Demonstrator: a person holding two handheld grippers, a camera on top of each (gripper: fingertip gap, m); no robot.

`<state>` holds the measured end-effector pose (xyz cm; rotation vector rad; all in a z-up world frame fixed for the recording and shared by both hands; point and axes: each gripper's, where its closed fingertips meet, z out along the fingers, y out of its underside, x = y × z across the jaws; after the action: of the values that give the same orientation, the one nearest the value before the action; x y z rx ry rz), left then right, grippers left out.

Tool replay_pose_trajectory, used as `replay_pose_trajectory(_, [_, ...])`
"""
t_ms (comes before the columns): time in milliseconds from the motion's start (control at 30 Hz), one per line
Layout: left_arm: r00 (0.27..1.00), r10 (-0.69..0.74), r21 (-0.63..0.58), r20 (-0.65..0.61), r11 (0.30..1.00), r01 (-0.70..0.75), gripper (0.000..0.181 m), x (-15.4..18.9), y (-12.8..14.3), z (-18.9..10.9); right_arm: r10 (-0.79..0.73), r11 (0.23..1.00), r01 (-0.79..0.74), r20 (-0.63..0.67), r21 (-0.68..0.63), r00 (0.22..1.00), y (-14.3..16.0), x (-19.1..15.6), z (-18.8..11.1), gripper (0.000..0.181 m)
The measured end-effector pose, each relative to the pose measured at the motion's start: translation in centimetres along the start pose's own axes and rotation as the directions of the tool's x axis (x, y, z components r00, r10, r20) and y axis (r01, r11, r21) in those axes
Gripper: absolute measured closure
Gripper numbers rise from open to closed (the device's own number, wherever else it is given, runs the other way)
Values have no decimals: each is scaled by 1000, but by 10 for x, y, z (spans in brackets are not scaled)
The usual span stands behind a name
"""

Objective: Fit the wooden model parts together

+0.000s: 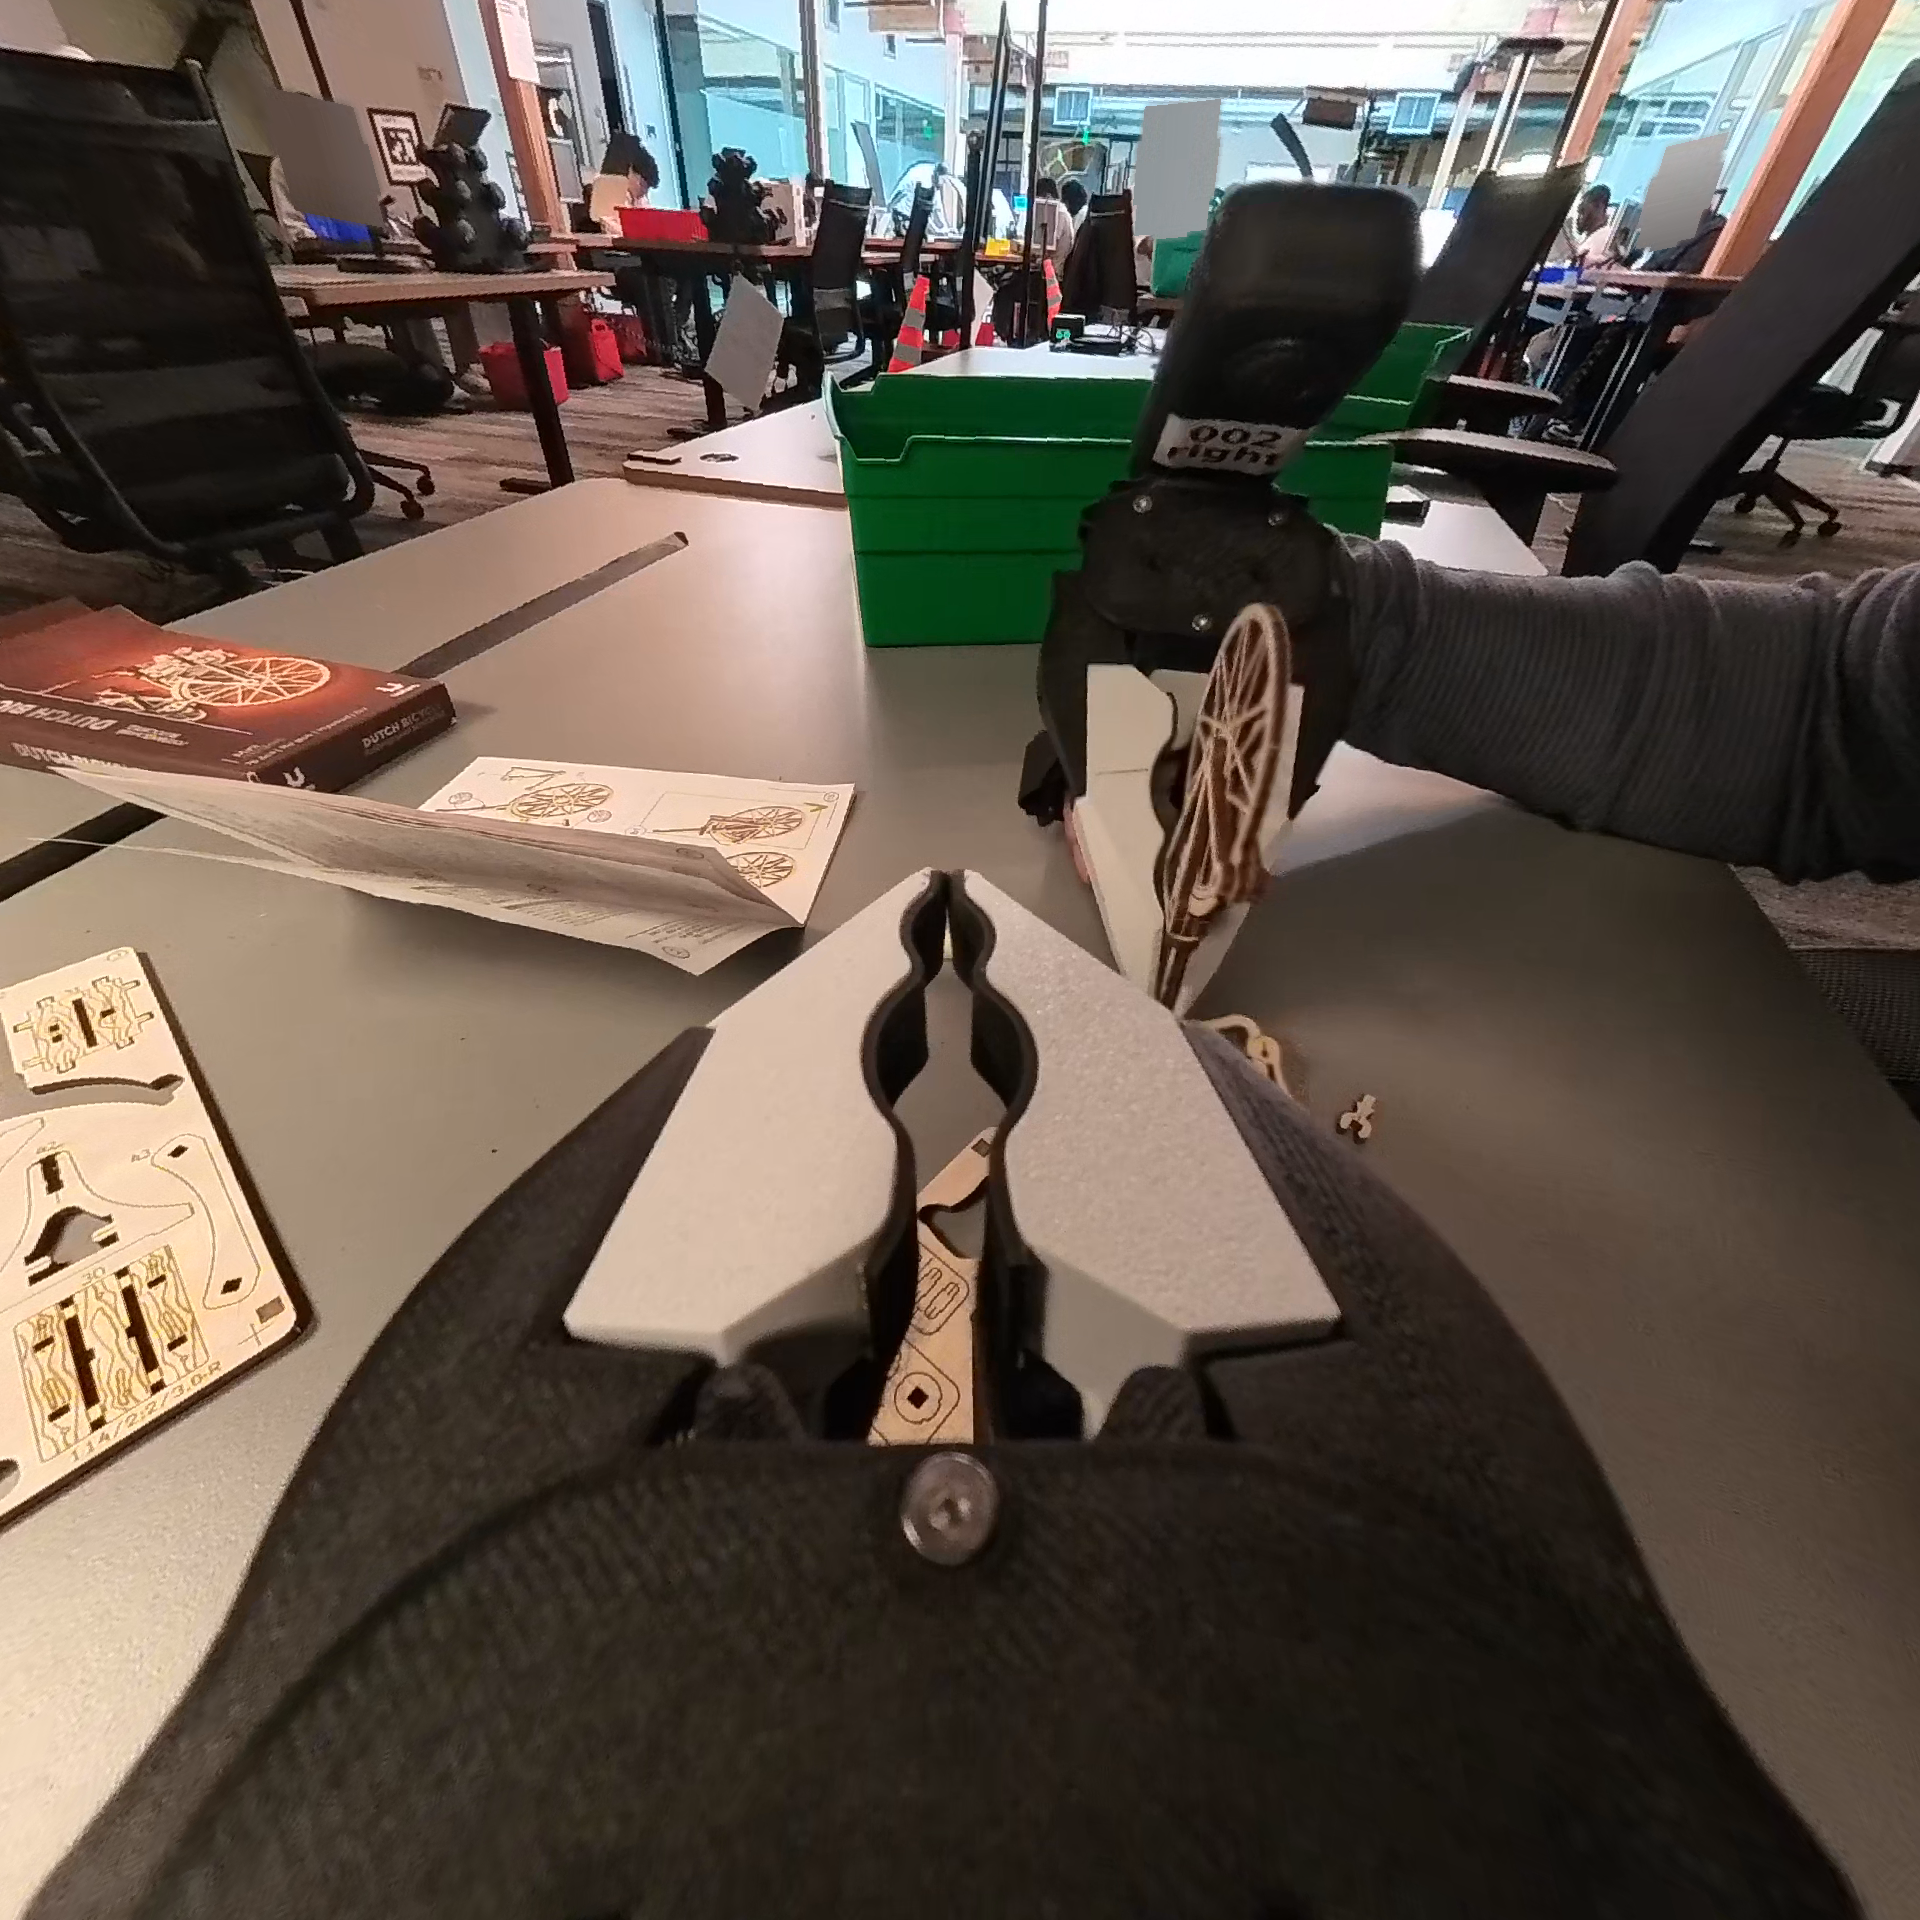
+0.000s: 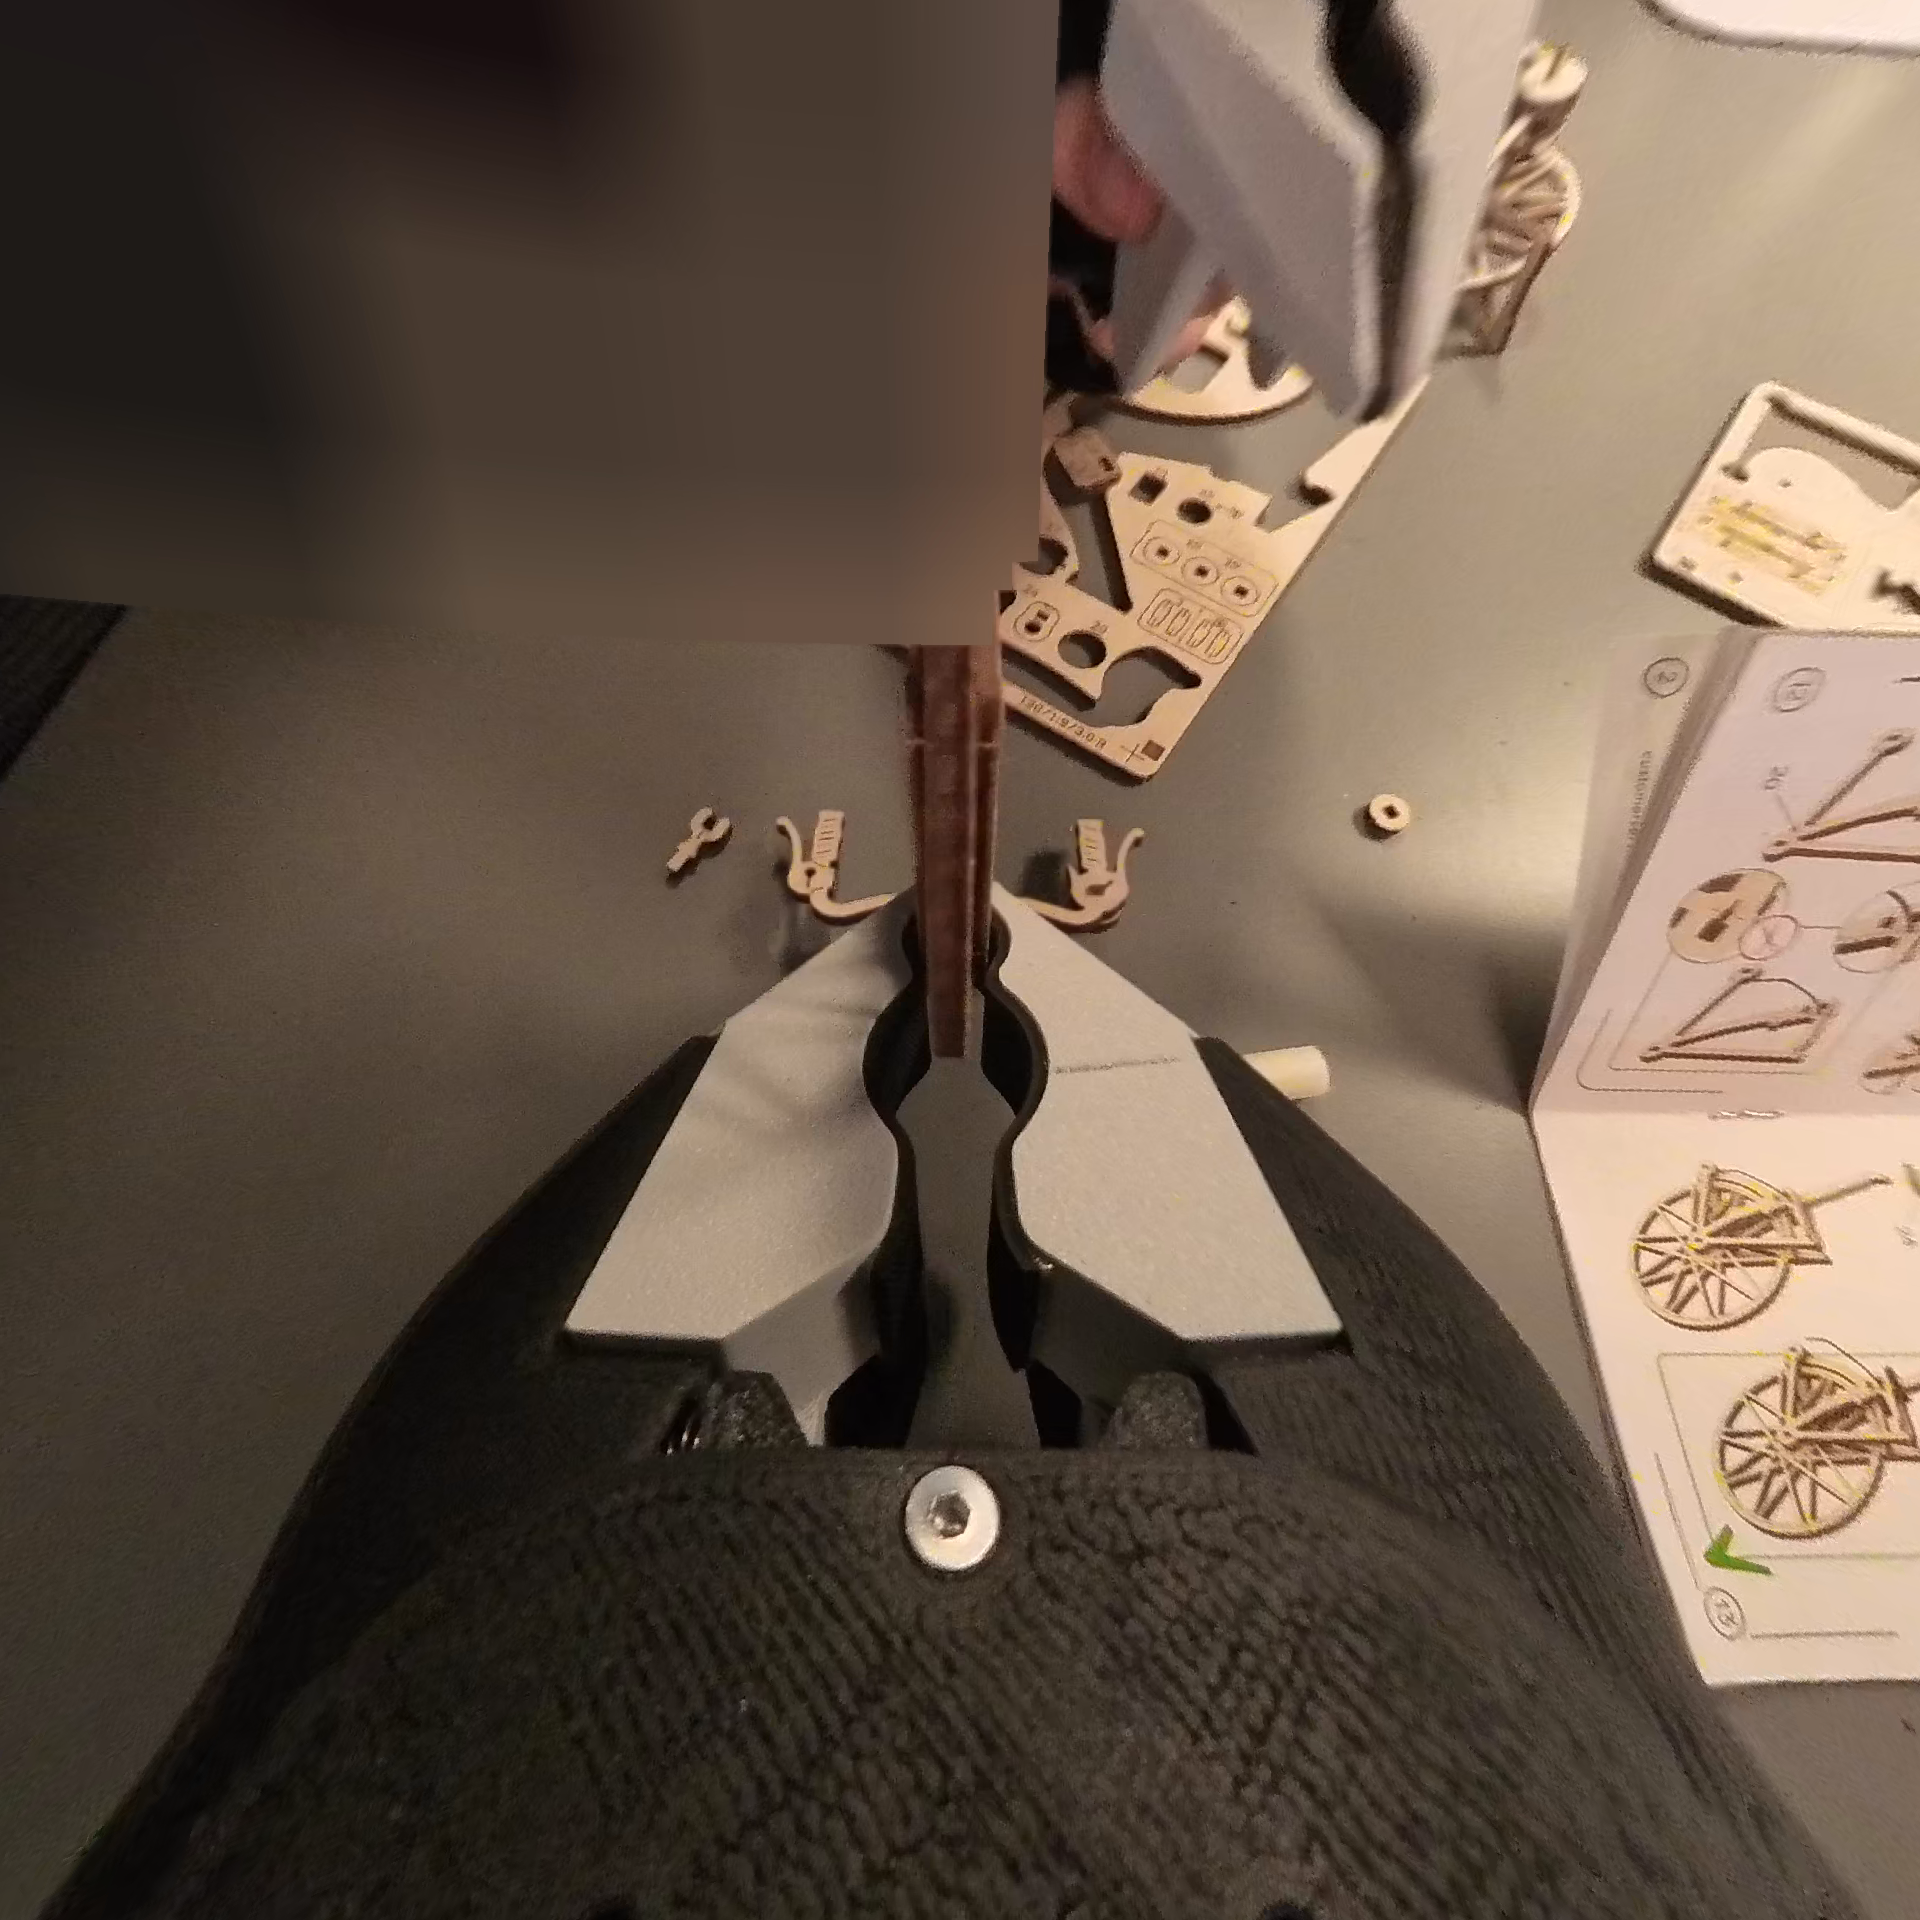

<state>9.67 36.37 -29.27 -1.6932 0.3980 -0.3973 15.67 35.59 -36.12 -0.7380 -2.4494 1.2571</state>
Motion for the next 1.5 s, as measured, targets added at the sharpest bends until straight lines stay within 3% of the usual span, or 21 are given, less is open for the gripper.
replay_pose_trajectory(100, [999,-19,-53,-40,998,17,181,10,5,3,16,995,-9,-68,100,998,-14,7,-18,181])
replay_pose_trajectory(200, [997,-41,-219,-59,975,27,169,28,27,10,19,965,30,-183,261,983,-32,16,-51,181])
replay_pose_trajectory(367, [998,53,-420,-41,905,-66,154,61,65,21,40,895,96,-293,435,955,-44,25,-87,181])
replay_pose_trajectory(500, [991,120,-477,52,875,-81,135,56,73,30,54,857,112,-303,503,952,-46,26,-97,181])
replay_pose_trajectory(667, [991,84,-493,103,870,-23,127,48,75,41,70,819,92,-259,567,963,-48,22,-102,181])
replay_pose_trajectory(967, [983,157,-516,96,853,-86,120,43,76,49,58,827,74,-215,557,975,-47,15,-96,181])
replay_pose_trajectory(1333, [988,148,-521,33,847,-109,124,45,78,41,24,916,30,-131,399,991,-30,6,-61,181])
replay_pose_trajectory(1500, [978,202,-533,55,834,-143,126,41,77,37,13,964,-3,-38,266,999,-19,-7,-41,181])
